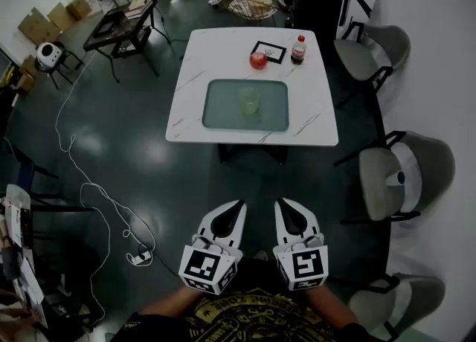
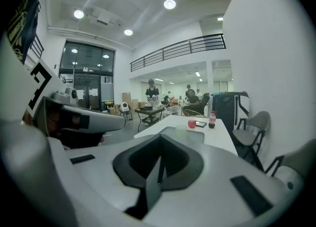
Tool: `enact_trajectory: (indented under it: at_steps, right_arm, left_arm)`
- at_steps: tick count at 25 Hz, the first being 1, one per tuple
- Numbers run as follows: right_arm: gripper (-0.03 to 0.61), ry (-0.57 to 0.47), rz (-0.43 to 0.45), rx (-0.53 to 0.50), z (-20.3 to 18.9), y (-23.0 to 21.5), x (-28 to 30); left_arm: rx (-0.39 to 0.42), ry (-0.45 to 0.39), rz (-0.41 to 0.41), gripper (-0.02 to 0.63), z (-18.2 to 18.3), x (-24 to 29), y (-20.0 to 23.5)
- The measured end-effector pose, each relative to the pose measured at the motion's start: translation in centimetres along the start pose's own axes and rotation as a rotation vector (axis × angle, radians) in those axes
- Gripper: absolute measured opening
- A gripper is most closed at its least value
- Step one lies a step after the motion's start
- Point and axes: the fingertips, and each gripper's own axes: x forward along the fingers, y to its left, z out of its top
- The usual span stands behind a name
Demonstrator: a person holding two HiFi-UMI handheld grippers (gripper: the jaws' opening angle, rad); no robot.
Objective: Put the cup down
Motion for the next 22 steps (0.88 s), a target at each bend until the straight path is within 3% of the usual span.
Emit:
enact_trajectory:
  at_steps: [8, 14, 22]
  right_arm:
    - [0.006, -0.032, 0.066, 0.0, 0.1, 0.6, -7.1]
    - [0.006, -0.051, 0.077, -0.009, 1.3, 2.3, -9.6]
    - [0.005, -0.035, 0.145, -0.01, -1.3, 6.6, -11.1]
  left_arm:
    - [0.025, -0.011, 0.074, 0.009, -1.0, -4.9, -5.5]
    - [0.039, -0.031, 0.103, 0.009, -0.7, -8.0, -6.6]
    - [0.036, -0.018, 0.126, 0.009, -2.3, -10.8, -5.9]
